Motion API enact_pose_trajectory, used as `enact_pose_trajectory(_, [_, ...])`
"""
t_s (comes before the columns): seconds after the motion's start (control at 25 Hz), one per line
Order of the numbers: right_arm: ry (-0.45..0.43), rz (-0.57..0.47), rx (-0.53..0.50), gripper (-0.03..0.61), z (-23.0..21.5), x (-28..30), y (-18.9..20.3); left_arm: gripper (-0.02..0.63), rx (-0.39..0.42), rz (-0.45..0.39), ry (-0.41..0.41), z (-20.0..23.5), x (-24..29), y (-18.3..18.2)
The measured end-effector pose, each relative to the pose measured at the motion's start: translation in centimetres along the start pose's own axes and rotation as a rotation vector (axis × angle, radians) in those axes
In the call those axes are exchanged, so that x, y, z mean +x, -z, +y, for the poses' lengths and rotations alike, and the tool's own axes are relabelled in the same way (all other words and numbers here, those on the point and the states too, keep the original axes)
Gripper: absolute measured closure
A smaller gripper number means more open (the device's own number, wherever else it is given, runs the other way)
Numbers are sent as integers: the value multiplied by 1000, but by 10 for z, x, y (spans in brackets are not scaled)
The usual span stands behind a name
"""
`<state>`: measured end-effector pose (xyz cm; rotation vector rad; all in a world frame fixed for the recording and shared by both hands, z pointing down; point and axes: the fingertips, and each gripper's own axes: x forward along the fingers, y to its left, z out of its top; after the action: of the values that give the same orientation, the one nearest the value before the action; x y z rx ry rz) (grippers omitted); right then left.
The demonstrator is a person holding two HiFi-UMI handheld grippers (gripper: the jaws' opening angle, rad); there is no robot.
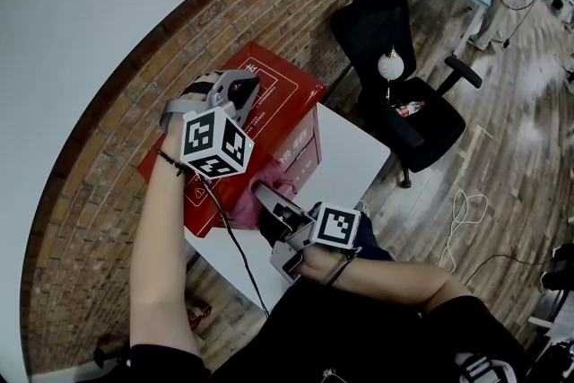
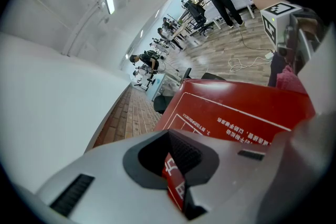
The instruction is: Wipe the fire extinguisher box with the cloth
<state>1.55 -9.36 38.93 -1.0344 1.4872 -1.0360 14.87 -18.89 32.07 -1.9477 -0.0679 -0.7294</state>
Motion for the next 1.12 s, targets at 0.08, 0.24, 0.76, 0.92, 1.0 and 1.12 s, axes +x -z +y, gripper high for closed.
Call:
enact_pose_trajectory(0.08, [1, 2, 0, 514, -1, 0, 1, 586, -1, 0, 0, 0, 0, 1])
enact_pose_trajectory(0.24, [10, 10, -6, 514, -6, -1, 2, 586, 0, 1, 2, 0, 0, 1])
enact_pose_trajectory(0.76, [20, 10, -23, 514, -25, -5, 5, 587, 0, -3, -6, 1, -1, 1])
enact_pose_trajectory(0.92, [23, 10, -25, 514, -33, -6, 6, 586, 1, -4, -8, 1, -1, 1])
enact_pose_trajectory(1.0, [24, 10, -27, 514, -36, -7, 6, 586, 1, -4, -8, 1, -1, 1])
enact_pose_trajectory(1.12, [35, 7, -26, 514, -43, -9, 7, 586, 1, -5, -9, 1, -1, 1])
